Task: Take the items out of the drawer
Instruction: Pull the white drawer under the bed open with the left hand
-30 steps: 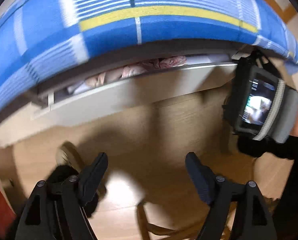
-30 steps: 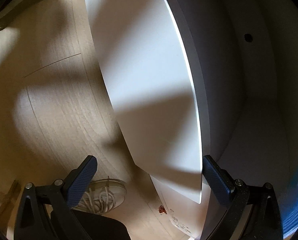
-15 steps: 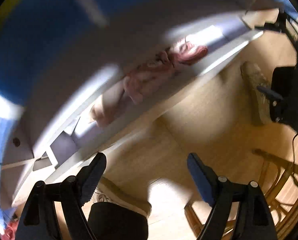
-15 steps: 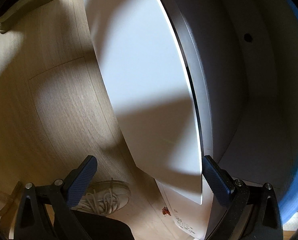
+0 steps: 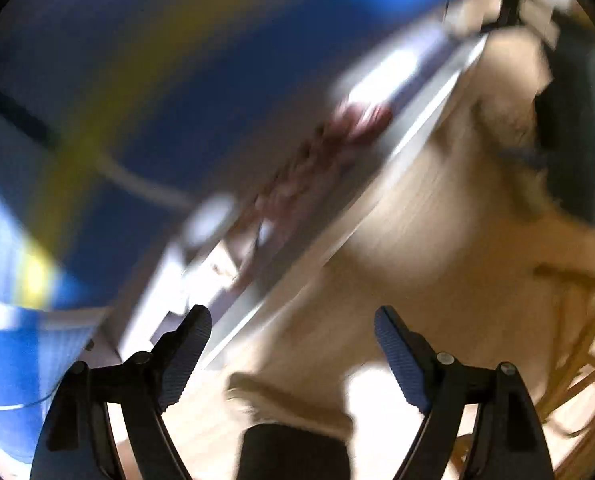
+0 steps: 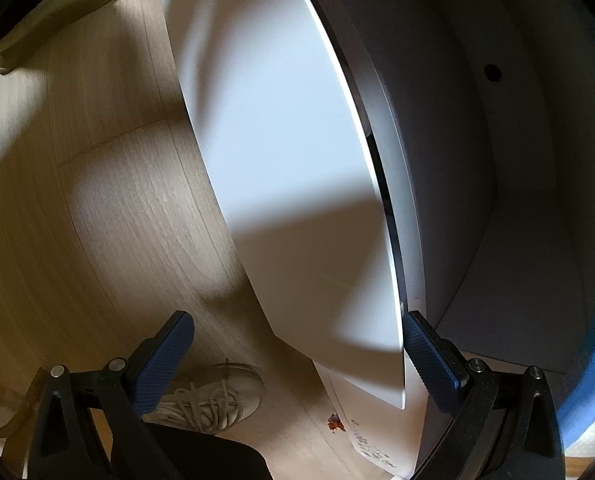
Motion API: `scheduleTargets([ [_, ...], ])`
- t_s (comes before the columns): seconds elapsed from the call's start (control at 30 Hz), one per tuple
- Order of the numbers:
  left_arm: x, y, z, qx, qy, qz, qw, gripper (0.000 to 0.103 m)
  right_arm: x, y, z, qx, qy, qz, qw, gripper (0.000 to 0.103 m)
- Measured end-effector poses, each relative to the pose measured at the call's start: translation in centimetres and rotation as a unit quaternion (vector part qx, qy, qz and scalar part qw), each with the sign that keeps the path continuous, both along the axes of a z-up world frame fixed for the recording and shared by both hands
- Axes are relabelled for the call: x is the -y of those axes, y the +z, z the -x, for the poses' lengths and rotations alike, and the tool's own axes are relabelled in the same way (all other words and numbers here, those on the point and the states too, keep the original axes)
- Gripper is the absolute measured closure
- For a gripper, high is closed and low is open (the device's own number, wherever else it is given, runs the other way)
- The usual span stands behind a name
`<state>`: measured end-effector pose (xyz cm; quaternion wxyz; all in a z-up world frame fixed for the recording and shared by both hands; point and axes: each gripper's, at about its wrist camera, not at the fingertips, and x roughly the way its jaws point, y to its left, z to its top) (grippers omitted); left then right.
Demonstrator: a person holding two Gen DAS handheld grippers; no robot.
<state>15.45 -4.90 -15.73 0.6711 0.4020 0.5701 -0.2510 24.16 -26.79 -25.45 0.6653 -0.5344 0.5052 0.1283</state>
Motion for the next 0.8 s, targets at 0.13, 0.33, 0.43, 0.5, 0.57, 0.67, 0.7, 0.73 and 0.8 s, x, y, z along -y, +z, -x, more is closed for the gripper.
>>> scheduleTargets([
  [0.13, -0.6, -2.2, -0.7, -0.003, -0.002, -0.026, 0.9997, 0.017, -0.1, 0.1, 0.0, 0.002, -0.003, -0.003, 1.000, 0.000],
  [0.33, -1.2, -4.1, -0.1, 0.003, -0.012, -0.038, 0.9992, 0.006, -0.3, 0.3, -0.1, -0.004, -0.012, -0.006, 1.000, 0.000],
  [0.43, -0.9, -5.5, 1.3, 0.008, -0.032, -0.055, 0.9979, 0.003, -0.4, 0.6, 0.0, -0.013, -0.025, -0.013, 1.000, 0.000],
  [0.5, -0.4, -6.4, 2.0, 0.003, -0.036, -0.059, 0.9976, 0.001, -0.6, 0.8, 0.3, -0.021, -0.032, -0.017, 0.999, 0.000],
  [0.57, -0.6, -6.6, 2.9, -0.004, -0.038, -0.066, 0.9971, 0.001, -0.8, 0.9, 1.0, -0.030, -0.039, -0.015, 0.999, 0.000],
  [0.67, -0.8, -7.2, 4.2, -0.007, -0.041, -0.076, 0.9962, 0.001, -1.2, 1.0, 2.1, -0.045, -0.048, -0.012, 0.998, 0.000],
  [0.7, -0.8, -7.4, 4.9, -0.008, -0.046, -0.083, 0.9955, 0.001, -1.3, 1.1, 2.4, -0.051, -0.053, -0.013, 0.997, 0.000],
  [0.73, -0.9, -7.7, 5.5, -0.008, -0.051, -0.088, 0.9948, 0.001, -1.5, 1.3, 2.7, -0.061, -0.062, -0.018, 0.996, 0.000],
  [0.8, -1.0, -8.3, 6.8, -0.008, -0.067, -0.105, 0.9922, 0.001, -1.6, 1.8, 3.3, -0.078, -0.078, -0.033, 0.993, 0.000],
])
